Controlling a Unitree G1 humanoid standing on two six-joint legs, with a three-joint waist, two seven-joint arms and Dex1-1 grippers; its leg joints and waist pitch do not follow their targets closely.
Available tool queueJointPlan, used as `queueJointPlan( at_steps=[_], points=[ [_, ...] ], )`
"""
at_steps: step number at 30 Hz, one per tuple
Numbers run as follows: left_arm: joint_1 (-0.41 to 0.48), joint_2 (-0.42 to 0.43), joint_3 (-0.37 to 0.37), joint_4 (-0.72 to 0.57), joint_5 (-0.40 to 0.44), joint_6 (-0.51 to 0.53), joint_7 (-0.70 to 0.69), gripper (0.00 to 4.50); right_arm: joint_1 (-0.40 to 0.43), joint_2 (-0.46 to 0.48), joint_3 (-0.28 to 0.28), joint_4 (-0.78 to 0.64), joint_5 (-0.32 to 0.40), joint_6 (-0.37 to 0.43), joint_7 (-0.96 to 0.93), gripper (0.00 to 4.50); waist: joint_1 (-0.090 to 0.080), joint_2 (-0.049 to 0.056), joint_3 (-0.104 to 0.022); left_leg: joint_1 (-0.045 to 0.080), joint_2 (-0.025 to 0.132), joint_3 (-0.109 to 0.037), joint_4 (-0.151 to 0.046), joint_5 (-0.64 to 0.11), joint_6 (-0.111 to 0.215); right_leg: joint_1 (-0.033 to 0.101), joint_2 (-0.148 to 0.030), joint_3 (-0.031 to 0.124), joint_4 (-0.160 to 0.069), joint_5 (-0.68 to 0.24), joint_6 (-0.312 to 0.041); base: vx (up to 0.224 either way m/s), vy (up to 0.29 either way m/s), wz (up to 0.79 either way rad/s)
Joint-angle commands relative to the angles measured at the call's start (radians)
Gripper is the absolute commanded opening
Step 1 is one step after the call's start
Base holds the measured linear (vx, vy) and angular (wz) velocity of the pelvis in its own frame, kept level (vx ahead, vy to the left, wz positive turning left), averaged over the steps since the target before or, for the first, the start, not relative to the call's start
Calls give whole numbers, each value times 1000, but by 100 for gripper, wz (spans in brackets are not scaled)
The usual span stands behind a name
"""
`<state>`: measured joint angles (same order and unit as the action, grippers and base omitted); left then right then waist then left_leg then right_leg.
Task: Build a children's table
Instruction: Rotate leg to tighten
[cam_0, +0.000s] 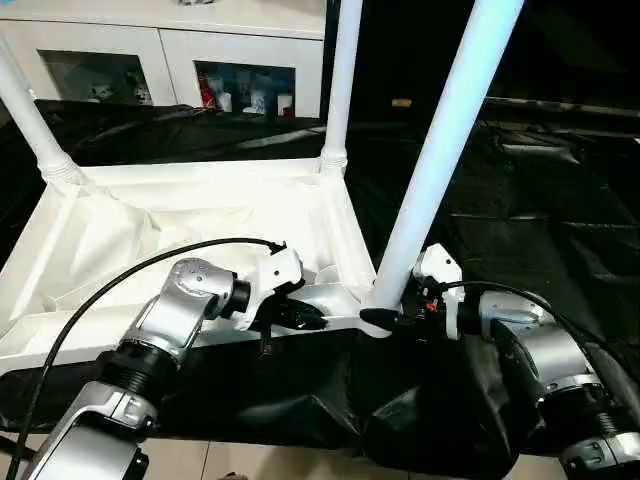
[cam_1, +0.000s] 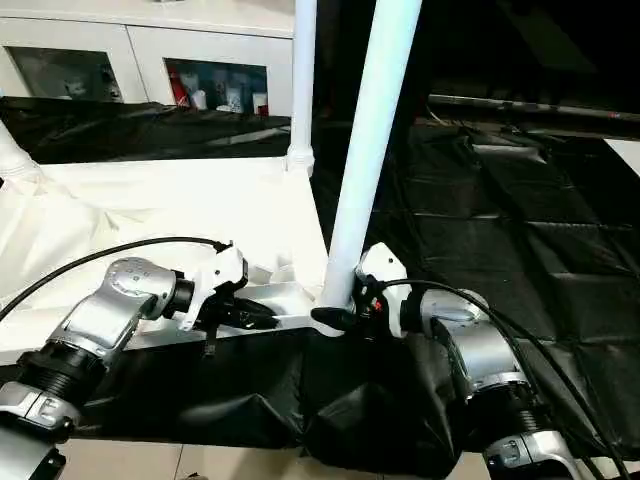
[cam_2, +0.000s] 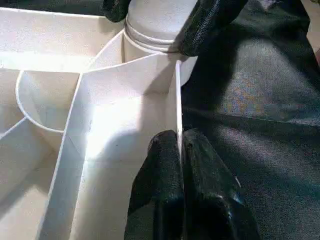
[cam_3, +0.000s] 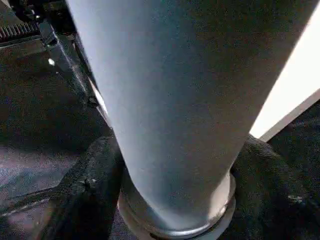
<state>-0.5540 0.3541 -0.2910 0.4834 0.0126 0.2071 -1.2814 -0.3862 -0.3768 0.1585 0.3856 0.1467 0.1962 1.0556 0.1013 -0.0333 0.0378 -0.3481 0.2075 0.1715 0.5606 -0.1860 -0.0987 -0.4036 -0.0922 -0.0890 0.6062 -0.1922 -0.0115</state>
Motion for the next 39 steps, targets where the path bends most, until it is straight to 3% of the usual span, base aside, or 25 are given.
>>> queueJointPlan(
  at_steps=[1,6,11,16,19,21,26,27,29,30,31,33,36,39],
  points=[
    [7,-24,-29,-27,-34,-2,-26,0,9,-5,23,-16,-7,17,11,275,3,-4,-52,-4,24,4,-54,-133,74,61,-54,52,-64,-106,-222,0,0,0],
    [-16,-64,-12,24,4,-21,88,0,10,34,3,18,-16,-3,-66,267,3,-3,-51,-4,24,3,-53,-142,68,59,-54,52,-65,-117,-221,0,0,0],
    [-57,-129,5,108,52,-20,264,0,-6,110,-37,110,-53,-28,-271,266,3,-7,-47,-3,20,1,-58,-197,28,57,-57,50,-81,-274,-168,0,0,0],
    [-117,-233,30,192,80,20,472,0,-22,232,-81,171,-63,-2,-500,265,3,-7,-46,1,19,-1,-60,-217,17,49,-57,51,-88,-324,-139,0,0,0],
    [-154,-322,34,251,101,20,598,0,-88,340,-157,278,-61,4,-752,265,-1,0,-48,1,17,-3,-62,-221,1,47,-56,52,-88,-329,-137,0,0,0],
    [-160,-362,18,266,112,-1,619,0,-124,387,-190,321,-44,9,-830,265,-4,-1,-49,-2,15,-3,-62,-221,4,50,-55,52,-89,-324,-129,0,0,0],
    [-151,-369,-21,268,128,-66,572,0,-136,407,-173,317,-53,-25,-804,265,0,0,-51,-7,14,0,-58,-197,31,54,-52,52,-83,-243,-135,0,0,0],
    [-154,-363,-27,284,135,-104,561,0,-142,416,-194,321,-38,-39,-800,300,0,-1,-50,-6,14,0,-60,-204,34,53,-52,51,-86,-255,-134,0,0,0],
    [-157,-360,-26,291,137,-116,560,0,-144,421,-208,323,-26,-43,-796,300,0,-1,-49,-4,14,0,-61,-222,34,51,-53,52,-89,-284,-129,0,0,0],
    [-161,-355,-23,301,139,-140,558,0,-146,421,-217,322,-17,-46,-788,337,0,0,-49,-4,15,-1,-62,-227,34,51,-54,52,-90,-293,-127,0,0,0],
    [-163,-352,-22,306,140,-151,557,0,-146,419,-218,320,-15,-48,-785,340,1,0,-48,-3,15,-1,-63,-237,34,49,-55,52,-93,-315,-121,0,0,0],
    [-168,-344,-18,317,140,-181,553,0,-135,405,-199,302,-34,-55,-783,354,2,0,-48,-2,15,-1,-63,-236,34,48,-56,52,-94,-326,-118,0,0,0],
    [-177,-330,-6,333,136,-228,554,0,-86,363,-158,222,-72,-57,-764,354,8,-10,-48,-4,16,1,-63,-210,40,50,-55,53,-92,-318,-104,0,0,0],
    [-179,-321,7,348,132,-263,550,0,-20,333,-148,115,-74,-35,-732,354,17,-10,-48,-5,17,2,-62,-187,48,49,-55,54,-90,-282,-100,0,0,0]
  ],
)
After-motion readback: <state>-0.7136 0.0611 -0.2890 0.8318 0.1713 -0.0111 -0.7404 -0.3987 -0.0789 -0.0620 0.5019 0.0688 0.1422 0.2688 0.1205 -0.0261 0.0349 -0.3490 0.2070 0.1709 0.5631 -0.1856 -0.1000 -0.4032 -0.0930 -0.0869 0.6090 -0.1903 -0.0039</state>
